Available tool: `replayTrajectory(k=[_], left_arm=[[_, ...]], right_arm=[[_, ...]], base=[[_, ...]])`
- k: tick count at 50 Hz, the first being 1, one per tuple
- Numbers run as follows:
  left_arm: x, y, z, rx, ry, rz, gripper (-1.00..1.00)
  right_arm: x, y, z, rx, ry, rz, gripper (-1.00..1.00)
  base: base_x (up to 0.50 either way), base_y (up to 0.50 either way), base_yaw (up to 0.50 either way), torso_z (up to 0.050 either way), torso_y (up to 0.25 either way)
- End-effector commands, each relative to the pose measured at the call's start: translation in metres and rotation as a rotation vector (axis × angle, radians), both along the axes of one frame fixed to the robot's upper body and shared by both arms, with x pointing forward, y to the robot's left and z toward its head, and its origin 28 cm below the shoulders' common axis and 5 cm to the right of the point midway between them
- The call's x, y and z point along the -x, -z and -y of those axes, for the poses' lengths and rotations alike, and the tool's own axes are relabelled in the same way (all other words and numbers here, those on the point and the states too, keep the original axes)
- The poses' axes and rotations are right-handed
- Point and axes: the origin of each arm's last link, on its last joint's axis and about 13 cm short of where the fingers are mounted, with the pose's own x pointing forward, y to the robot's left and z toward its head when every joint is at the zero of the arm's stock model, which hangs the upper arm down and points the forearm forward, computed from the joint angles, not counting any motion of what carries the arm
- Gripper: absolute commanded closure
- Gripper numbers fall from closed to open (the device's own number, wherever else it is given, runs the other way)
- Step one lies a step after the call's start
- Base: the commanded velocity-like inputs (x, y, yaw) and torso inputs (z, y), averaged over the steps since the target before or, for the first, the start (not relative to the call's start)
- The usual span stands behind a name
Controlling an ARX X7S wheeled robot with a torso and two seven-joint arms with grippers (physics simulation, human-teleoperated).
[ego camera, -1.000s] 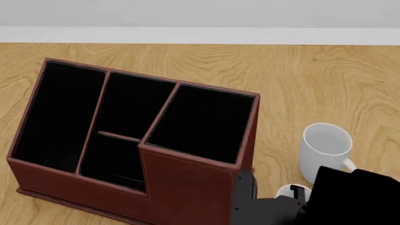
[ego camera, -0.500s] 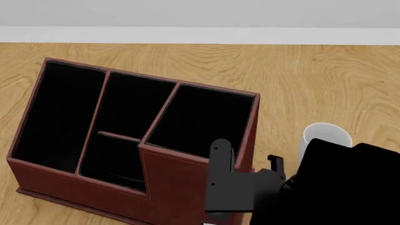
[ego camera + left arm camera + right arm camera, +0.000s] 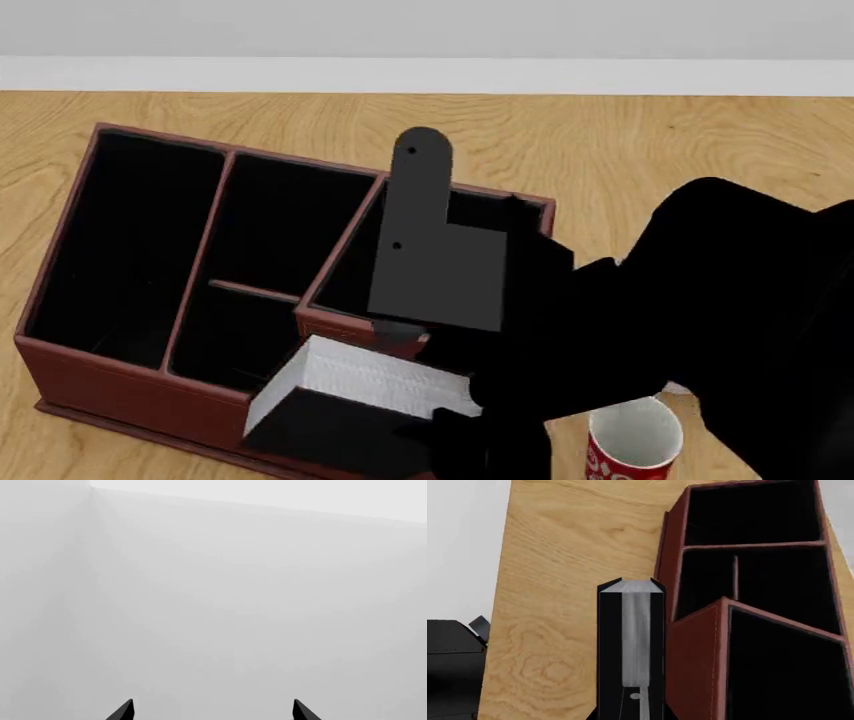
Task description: Pick up the book and place it in the right compartment of the caddy.
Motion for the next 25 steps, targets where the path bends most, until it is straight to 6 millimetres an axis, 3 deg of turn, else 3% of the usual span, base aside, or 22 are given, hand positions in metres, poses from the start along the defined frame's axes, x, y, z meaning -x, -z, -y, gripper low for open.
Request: replayTrajectory(k=[1, 18, 25], left_arm=[[0.002, -0.001, 0.0, -0.002, -0.003, 0.002, -1.0], [0.0, 0.0, 0.001, 0.0, 0.001, -0.001, -1.0], [-0.001, 0.001, 0.001, -0.003, -0.001, -0.004, -1.0]], right_arm=[[0.002, -0.044, -0.008, -0.244, -0.04, 0.147, 1.0], [-0.007, -0.105, -0.021, -0.535, 0.022, 0.325, 1.0], [-0.016, -0.134, -0.027, -0.525, 0.095, 0.412, 1.0]], base=[[0.0, 0.0, 0.0, 0.0, 0.0], [0.0, 0.0, 0.0, 0.0, 0.001], [0.0, 0.0, 0.0, 0.0, 0.0]])
